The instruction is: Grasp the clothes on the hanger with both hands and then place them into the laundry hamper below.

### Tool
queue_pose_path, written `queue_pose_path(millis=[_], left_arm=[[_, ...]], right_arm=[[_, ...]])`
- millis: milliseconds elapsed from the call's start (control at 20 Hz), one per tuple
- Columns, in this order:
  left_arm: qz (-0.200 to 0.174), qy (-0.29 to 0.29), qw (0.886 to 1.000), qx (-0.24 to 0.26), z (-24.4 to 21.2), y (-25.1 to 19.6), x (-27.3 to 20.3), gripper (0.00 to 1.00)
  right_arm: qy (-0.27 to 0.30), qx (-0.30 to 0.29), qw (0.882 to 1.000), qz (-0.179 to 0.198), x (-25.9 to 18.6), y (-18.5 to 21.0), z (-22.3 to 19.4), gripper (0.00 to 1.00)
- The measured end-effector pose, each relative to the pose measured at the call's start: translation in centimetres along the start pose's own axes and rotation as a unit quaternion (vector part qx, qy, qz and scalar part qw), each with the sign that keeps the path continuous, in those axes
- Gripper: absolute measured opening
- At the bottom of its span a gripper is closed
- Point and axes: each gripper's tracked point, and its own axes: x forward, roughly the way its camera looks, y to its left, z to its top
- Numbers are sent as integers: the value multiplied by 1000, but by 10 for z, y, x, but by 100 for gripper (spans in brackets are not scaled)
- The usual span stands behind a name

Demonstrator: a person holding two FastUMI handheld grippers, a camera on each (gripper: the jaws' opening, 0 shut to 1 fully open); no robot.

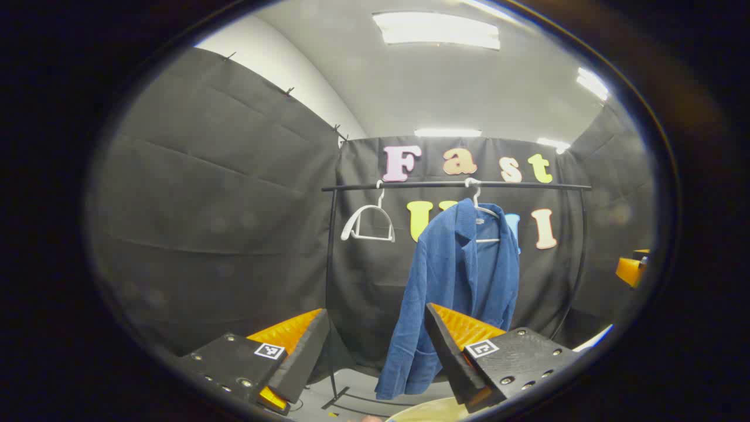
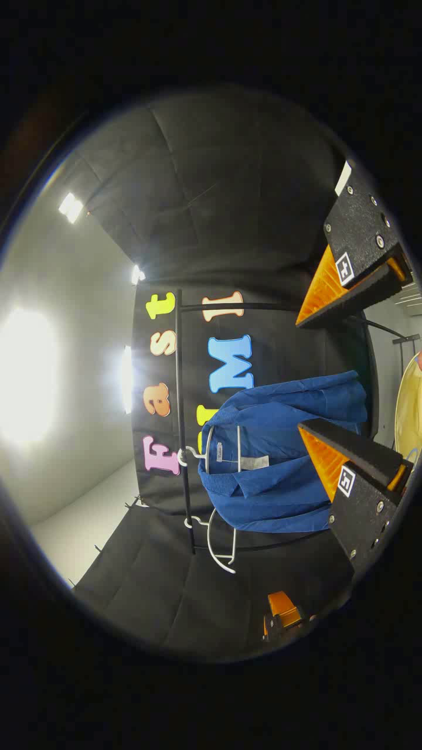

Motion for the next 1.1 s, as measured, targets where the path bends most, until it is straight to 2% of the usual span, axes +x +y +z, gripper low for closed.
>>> queue_pose_path(millis=[550,1100], left_arm=[[-4,5,1000,10,-4,5,-1,95],[-31,0,999,16,-2,2,17,96]], right_arm=[[15,9,1000,-8,-4,3,-10,95],[23,11,1000,-17,3,16,-13,95]])
